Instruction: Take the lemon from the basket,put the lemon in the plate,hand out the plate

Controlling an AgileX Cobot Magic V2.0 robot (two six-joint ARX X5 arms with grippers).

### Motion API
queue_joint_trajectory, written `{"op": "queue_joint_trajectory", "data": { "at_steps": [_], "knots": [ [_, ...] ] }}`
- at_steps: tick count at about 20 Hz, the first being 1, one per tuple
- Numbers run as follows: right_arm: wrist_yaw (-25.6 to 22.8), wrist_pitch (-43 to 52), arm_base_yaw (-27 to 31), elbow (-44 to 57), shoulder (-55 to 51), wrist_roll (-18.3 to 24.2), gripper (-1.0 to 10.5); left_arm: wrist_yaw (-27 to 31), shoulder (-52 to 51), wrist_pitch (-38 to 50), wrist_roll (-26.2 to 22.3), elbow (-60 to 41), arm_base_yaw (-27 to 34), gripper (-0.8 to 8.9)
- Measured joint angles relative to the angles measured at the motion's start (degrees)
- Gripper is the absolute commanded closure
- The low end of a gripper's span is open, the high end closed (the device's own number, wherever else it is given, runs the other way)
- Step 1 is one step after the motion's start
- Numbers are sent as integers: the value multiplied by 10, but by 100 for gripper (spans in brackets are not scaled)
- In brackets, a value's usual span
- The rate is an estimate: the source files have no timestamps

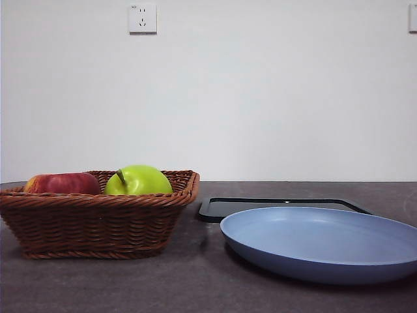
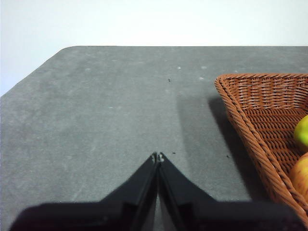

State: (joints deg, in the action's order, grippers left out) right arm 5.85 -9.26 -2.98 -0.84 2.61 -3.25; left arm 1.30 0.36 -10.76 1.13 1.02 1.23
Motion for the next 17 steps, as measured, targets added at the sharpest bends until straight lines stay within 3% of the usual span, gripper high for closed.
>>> {"op": "queue_joint_trajectory", "data": {
  "at_steps": [3,7,13,17],
  "knots": [
    [2,5,0,0,0,-18,941,-2,0,0,3,0,0,805],
    [2,12,0,0,0,-79,941,-30,0,3,32,0,0,805],
    [2,14,0,0,0,-167,941,-141,0,27,122,0,0,805],
    [5,14,0,0,0,-194,941,-227,0,55,159,0,0,806]
  ]
}}
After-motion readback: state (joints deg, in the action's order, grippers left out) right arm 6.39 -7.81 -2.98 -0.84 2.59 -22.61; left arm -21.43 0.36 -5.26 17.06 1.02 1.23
